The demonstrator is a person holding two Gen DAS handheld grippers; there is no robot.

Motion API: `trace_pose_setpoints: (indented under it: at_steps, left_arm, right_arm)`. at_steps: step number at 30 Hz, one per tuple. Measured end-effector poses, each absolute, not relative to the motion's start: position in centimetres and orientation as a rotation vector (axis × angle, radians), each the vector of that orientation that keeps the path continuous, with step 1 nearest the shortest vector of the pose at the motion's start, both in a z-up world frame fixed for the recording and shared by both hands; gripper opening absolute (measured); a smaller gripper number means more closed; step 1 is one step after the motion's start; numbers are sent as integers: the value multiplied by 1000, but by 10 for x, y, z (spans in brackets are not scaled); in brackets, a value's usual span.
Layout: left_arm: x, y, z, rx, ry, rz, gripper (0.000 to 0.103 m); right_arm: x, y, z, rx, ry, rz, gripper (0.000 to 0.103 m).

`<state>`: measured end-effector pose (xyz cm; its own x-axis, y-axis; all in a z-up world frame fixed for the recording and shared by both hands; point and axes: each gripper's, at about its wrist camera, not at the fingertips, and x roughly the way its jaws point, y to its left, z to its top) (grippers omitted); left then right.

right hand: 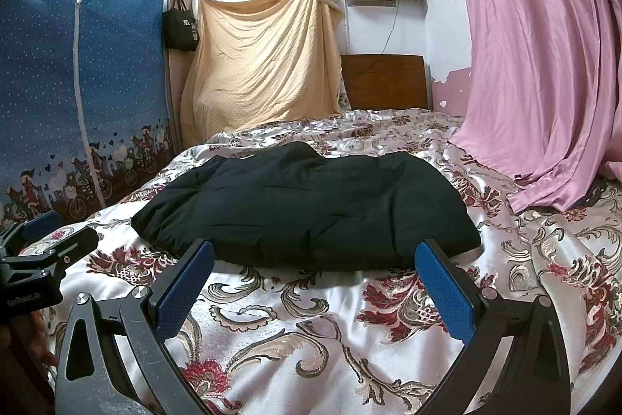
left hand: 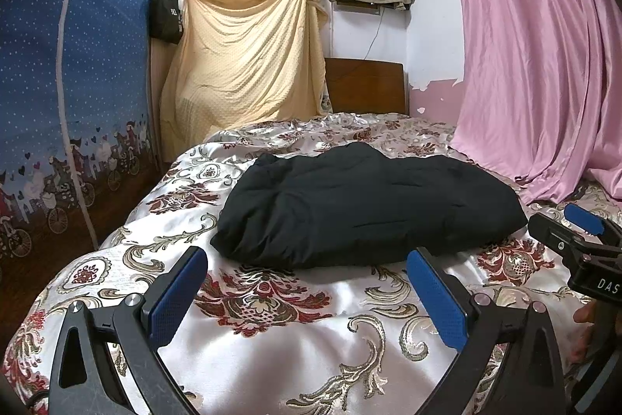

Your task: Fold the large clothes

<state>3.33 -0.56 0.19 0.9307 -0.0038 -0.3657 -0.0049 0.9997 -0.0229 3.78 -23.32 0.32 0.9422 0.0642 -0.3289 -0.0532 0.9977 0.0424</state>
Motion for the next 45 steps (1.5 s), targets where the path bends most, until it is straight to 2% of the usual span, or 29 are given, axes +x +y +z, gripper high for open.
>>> trace_pose_setpoints:
  at_steps: [45]
  left_arm:
    - [33, -8, 3, -24, 368, 0, 103]
  right_arm:
    - [37, -232, 2, 34, 339, 57, 102]
